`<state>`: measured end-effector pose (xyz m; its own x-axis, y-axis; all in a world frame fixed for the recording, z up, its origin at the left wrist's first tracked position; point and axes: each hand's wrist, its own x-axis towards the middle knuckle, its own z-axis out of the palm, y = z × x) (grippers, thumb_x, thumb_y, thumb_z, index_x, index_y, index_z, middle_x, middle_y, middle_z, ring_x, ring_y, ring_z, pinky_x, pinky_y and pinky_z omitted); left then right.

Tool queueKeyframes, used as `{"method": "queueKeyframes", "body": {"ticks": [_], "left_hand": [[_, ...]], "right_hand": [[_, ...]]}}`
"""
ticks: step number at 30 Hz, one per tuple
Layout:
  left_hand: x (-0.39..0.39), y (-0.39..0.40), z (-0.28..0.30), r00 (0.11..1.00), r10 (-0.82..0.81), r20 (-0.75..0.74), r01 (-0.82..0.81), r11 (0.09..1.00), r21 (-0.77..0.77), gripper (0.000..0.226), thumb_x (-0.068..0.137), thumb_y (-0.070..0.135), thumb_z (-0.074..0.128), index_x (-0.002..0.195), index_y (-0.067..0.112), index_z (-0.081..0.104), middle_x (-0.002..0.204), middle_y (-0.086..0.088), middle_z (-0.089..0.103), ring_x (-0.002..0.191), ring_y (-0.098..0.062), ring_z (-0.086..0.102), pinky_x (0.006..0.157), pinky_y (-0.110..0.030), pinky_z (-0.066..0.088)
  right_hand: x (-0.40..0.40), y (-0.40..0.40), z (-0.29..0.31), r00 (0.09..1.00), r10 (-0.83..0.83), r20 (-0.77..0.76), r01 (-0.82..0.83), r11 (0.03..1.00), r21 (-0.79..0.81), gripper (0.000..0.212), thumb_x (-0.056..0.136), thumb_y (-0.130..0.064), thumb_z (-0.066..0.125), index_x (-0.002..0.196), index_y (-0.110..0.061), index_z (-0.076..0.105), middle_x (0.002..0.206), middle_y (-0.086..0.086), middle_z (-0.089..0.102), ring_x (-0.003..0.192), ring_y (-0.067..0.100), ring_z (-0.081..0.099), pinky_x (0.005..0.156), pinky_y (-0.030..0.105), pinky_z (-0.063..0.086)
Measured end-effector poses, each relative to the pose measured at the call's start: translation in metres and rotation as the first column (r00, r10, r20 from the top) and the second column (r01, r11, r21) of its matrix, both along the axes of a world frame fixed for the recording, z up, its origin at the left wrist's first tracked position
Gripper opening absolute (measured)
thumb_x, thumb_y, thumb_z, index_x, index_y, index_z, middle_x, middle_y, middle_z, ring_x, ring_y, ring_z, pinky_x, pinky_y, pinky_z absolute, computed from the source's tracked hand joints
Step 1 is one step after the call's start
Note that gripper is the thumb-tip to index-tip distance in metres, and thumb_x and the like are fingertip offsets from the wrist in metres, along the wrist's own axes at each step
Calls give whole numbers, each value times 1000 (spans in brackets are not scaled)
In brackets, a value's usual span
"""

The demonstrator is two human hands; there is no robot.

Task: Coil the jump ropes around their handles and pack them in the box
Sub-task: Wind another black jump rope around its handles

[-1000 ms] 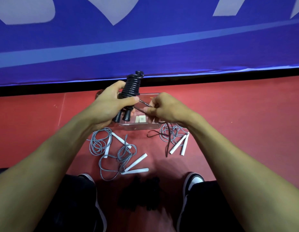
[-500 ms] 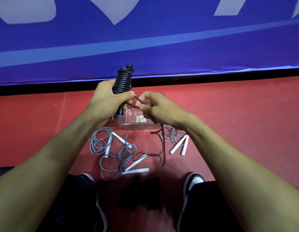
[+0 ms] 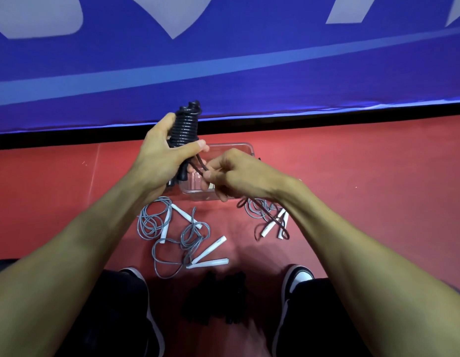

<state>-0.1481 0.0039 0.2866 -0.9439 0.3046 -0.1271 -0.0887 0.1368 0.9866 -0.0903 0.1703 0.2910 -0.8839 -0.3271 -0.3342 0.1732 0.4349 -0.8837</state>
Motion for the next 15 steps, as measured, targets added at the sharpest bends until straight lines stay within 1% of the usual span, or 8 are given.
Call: {"method": "queueKeyframes", "body": {"ticks": [3,5,7,9,10,12,13,15], "left_hand": [[0,2,-2,999,15,-40,-18,998,-65,32,91,8,72,114,1,51,70,-6,65,47,-16,54,45,-26,43],[0,4,-3,1000,3,-26,-6,996,-94,24,95,17,69,109,7,52,73,-7,61,49,-15,52,48,-28,45],[3,8,-2,997,-28,68,28,1000,2,13,101,25,58,101,13,52,80,-10,60,56,-18,53,55,-34,46],[4,11,0,989,-23,146,11,996,85,13,106,16,43,99,13,54,88,-12,61,62,-19,54,59,-30,46],[4,12,0,988,-33,150,22,997,76,17,106,10,39,100,12,54,92,-13,61,64,-19,55,59,-27,47],[5,11,-1,986,-116,118,112,993,43,14,105,6,41,103,10,54,99,-11,62,65,-22,57,60,-28,51],[4,8,-2,982,-163,90,162,987,18,8,102,9,48,104,11,56,99,-10,62,68,-24,58,65,-34,53],[1,2,-2,979,-206,10,206,975,-89,11,94,14,61,105,14,63,98,-8,64,81,-21,61,79,-41,54]], "right_hand": [[1,-7,0,998,-39,-58,37,998,-43,29,105,-11,47,82,-4,64,48,-7,52,41,5,41,45,18,34],[0,-9,-2,995,-63,-78,61,998,-24,31,105,-18,48,83,-4,65,45,-9,51,40,4,41,46,18,34],[0,-9,-4,991,-91,-98,95,995,27,36,106,-26,47,84,-4,66,47,-9,50,40,3,40,47,18,33],[-1,-6,-8,987,-126,-103,133,989,68,37,107,-25,45,85,-6,68,47,-9,51,39,0,42,48,18,32],[-2,-5,-9,986,-137,-97,146,986,86,37,107,-23,44,86,-7,69,47,-9,52,39,0,43,48,17,32],[-3,-4,-11,985,-146,-88,156,980,123,35,107,-20,44,87,-8,70,50,-9,55,40,0,45,46,16,34],[-3,-5,-12,986,-143,-89,154,978,139,34,106,-19,44,88,-8,70,53,-8,56,41,1,45,47,16,36],[-3,-4,-13,984,-150,-101,164,974,158,32,105,-19,44,89,-10,70,58,-5,58,47,6,49,50,21,42]]}}
